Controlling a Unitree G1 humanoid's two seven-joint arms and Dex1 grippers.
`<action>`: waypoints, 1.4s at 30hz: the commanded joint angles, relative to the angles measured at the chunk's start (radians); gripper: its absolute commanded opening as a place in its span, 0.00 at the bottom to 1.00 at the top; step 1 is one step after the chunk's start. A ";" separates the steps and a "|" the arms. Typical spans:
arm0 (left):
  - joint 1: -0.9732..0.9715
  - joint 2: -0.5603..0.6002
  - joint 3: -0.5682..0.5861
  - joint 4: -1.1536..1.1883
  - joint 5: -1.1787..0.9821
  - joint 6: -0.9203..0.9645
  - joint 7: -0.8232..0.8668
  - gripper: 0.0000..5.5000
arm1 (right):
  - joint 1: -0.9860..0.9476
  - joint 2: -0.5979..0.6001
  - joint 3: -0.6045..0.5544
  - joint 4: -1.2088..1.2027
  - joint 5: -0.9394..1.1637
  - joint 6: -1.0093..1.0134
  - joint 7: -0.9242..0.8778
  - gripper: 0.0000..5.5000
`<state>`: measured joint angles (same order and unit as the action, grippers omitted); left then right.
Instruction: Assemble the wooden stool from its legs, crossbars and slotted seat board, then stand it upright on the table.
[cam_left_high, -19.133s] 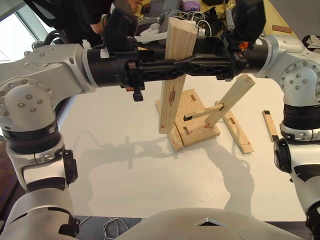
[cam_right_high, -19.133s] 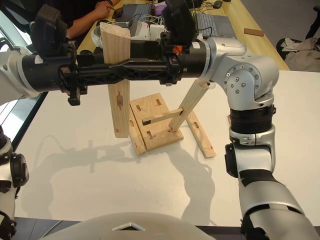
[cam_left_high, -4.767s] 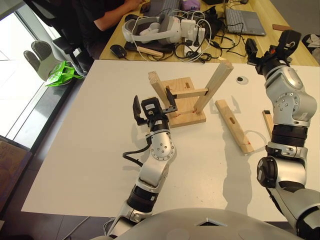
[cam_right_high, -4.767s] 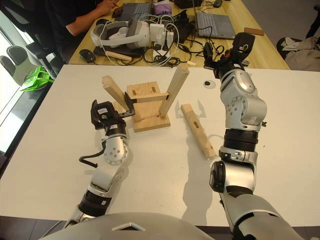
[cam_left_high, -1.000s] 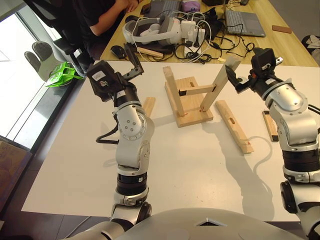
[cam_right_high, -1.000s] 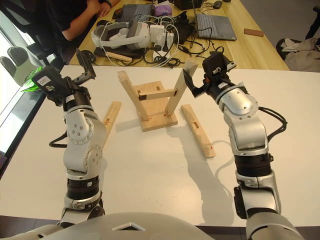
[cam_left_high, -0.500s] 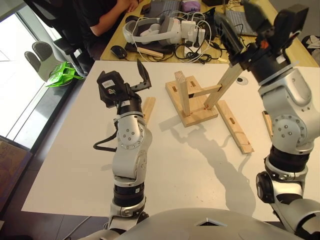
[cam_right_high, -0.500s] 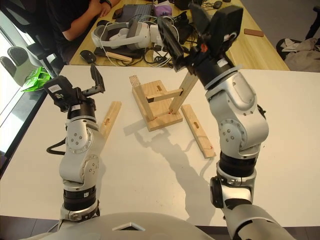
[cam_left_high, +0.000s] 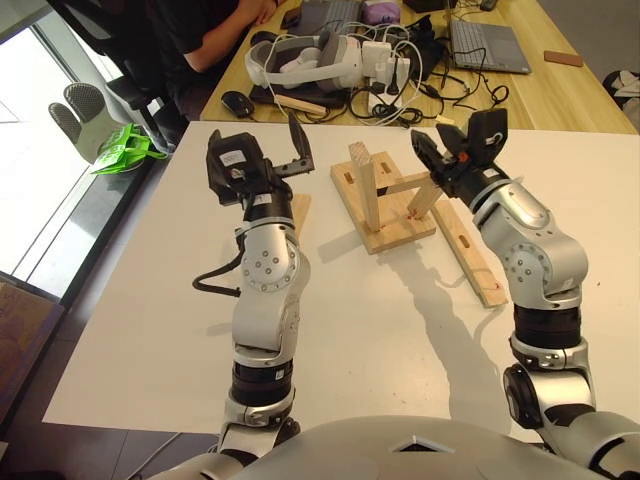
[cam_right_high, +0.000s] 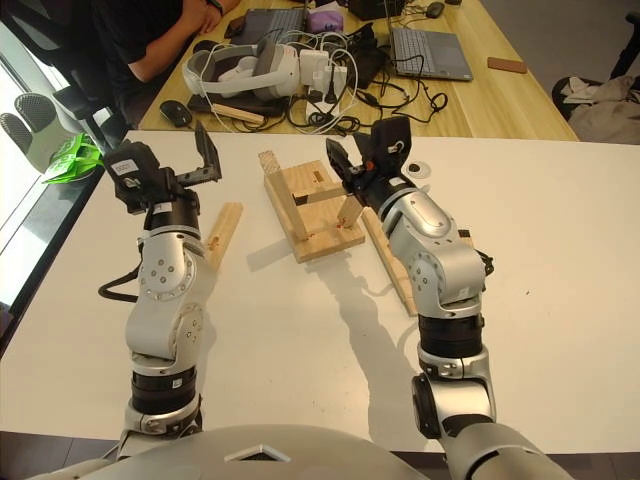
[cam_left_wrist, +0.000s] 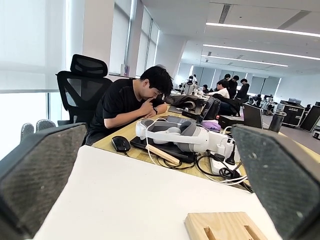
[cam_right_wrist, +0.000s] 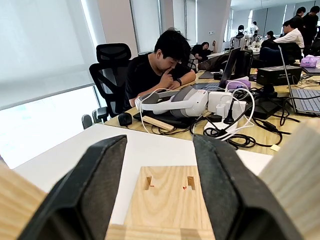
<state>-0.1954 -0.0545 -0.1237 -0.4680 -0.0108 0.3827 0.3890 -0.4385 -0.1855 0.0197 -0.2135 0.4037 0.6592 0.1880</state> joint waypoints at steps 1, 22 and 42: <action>-0.015 -0.068 -0.027 0.009 0.011 0.107 -0.002 0.98 | 0.061 -0.007 0.070 0.032 -0.034 0.056 0.025 0.45; -0.028 -0.077 -0.035 -0.063 0.002 0.251 0.004 0.98 | -0.098 0.125 -0.002 0.156 -0.049 0.000 -0.049 0.45; -0.604 0.114 0.315 0.002 -0.187 0.161 -0.146 0.98 | -0.059 0.135 0.036 0.214 -0.152 -0.057 -0.011 0.45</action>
<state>-0.5787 0.0129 0.1345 -0.5214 -0.1042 0.5580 0.3273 -0.5102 -0.0512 0.0608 0.0125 0.2592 0.5912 0.1849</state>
